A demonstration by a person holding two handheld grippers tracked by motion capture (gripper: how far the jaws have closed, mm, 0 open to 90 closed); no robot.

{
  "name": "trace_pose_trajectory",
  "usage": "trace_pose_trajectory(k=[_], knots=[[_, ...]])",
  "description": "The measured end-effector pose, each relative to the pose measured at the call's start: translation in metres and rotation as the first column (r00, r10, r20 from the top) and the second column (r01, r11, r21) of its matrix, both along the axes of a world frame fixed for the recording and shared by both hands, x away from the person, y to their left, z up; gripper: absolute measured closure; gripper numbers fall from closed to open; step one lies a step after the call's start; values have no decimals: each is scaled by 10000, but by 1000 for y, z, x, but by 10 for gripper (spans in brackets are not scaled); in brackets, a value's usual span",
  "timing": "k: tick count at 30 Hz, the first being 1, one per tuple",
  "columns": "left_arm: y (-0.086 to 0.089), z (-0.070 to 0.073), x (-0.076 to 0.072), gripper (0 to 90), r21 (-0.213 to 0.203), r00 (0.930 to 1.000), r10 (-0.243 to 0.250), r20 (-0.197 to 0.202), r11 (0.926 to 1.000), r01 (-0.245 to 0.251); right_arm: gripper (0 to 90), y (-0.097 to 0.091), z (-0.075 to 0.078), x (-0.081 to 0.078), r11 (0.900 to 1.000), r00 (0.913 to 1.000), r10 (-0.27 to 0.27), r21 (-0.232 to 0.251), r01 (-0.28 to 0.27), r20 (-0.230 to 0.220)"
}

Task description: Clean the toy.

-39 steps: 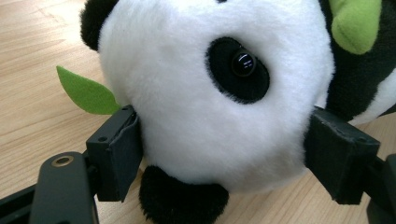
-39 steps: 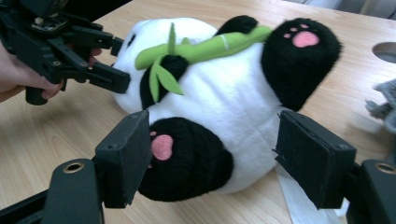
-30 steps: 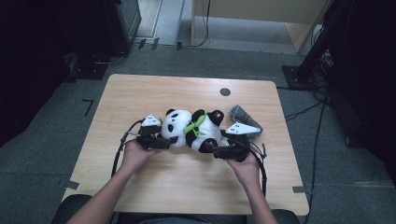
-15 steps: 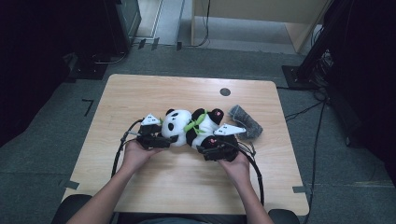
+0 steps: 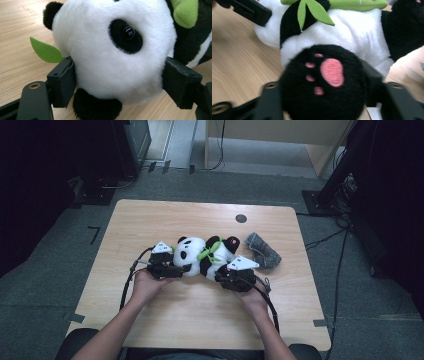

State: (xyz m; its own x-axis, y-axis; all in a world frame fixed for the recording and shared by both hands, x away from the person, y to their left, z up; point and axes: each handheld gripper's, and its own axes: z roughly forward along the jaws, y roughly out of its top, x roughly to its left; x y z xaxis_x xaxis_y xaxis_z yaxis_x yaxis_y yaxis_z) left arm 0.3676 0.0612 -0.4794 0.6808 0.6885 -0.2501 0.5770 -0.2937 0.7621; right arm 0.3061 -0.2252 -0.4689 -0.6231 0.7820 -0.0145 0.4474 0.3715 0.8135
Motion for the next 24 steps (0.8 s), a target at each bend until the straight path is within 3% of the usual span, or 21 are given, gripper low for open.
trace_pose_trajectory(k=[2, 6, 10, 14, 17, 21, 23, 24], knots=[[2, 1, 2, 200, -244, 9999, -37, -116, 9997, 34, 572, -2, 5, 2, 9999, 9998, -84, 146, 87, -178], [6, 8, 5, 193, -500, 9999, -131, 41, 9987, 133, 616, -5, 15, 7, 9993, 9995, -147, 351, 157, -287], [12, 17, 4, 182, -1009, 9969, -359, 695, 9940, 429, 626, -11, 29, 12, 9963, 9988, -73, 847, 113, -477], [16, 29, 1, 175, -768, 9847, -783, 1559, 9929, 911, 625, -17, 41, 16, 9940, 9980, 47, 1094, 23, -631], [18, 32, -1, 179, -398, 9761, -1023, 1917, 9929, 1119, 626, -24, 46, 19, 9948, 9974, 22, 1013, 51, -718], [24, 33, -2, 227, -254, 9702, -1439, 1949, 9881, 1516, 626, -38, 57, 24, 9898, 9951, -70, 1407, 209, -990], [26, 33, -3, 228, -375, 9632, -1659, 2113, 9834, 1776, 626, -44, 62, 25, 9871, 9953, -122, 1576, 274, -964], [26, 34, -4, 227, -368, 9632, -1687, 2092, 9829, 1802, 625, -46, 65, 26, 9856, 9944, -116, 1668, 290, -1046]])
